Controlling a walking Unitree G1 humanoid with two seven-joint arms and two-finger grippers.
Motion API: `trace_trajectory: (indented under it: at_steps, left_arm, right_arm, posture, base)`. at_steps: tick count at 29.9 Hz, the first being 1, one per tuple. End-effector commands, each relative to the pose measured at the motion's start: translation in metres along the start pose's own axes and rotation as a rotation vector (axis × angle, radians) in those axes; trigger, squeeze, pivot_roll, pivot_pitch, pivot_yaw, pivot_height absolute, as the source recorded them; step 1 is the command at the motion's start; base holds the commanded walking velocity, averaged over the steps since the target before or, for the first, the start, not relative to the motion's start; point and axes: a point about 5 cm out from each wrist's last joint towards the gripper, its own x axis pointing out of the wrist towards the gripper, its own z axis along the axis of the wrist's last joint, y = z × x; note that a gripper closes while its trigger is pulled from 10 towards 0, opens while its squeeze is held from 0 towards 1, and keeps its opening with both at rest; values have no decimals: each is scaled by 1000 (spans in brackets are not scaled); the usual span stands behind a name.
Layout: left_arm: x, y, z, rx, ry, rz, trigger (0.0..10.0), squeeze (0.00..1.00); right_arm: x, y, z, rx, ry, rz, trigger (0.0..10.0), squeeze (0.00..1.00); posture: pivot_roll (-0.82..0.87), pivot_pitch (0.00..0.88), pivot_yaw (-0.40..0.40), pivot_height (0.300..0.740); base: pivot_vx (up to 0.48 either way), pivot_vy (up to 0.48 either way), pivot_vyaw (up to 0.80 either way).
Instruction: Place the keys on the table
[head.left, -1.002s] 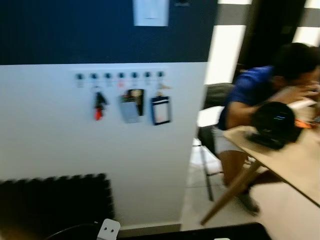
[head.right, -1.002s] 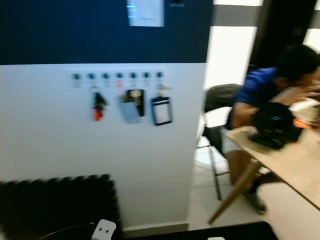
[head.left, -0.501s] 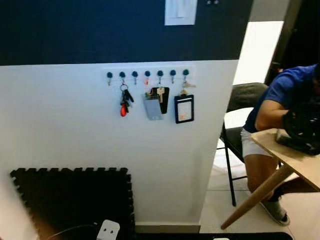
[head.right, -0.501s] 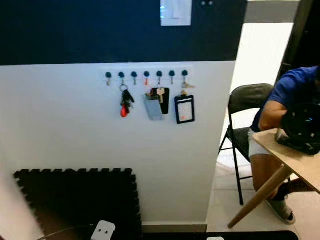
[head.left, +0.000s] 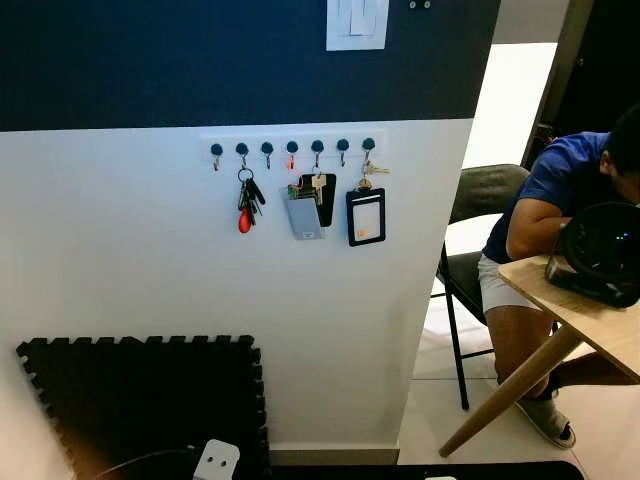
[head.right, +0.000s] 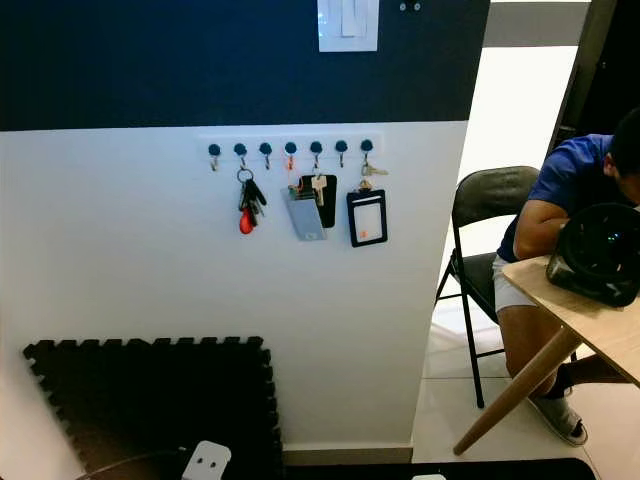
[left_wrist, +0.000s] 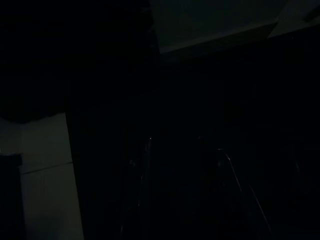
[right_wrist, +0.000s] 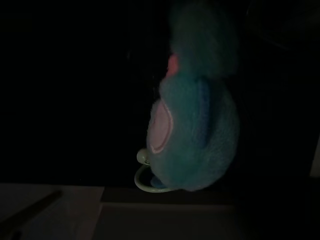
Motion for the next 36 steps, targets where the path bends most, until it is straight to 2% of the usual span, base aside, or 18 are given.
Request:
trace_trajectory:
  at_steps: [1, 7, 36]
  left_arm:
    - [-2, 4, -5, -3, 16, 10, 10000, 0]
    - [-2, 4, -5, -3, 15, 8, 10000, 0]
    - [-2, 2, -5, -1, 15, 4, 10000, 0]
  right_arm:
    - [-1, 2, -3, 30, -4, 0, 10000, 0]
    - [-1, 2, -2, 17, -2, 14, 10000, 0]
    - [-1, 2, -3, 11, -3, 20, 10000, 0]
  posture:
    - [59, 45, 18, 740]
    - [59, 45, 18, 740]
    - [57, 45, 18, 740]
  base:
    - [0, 0, 0]
    - [0, 0, 0]
    - [0, 0, -777]
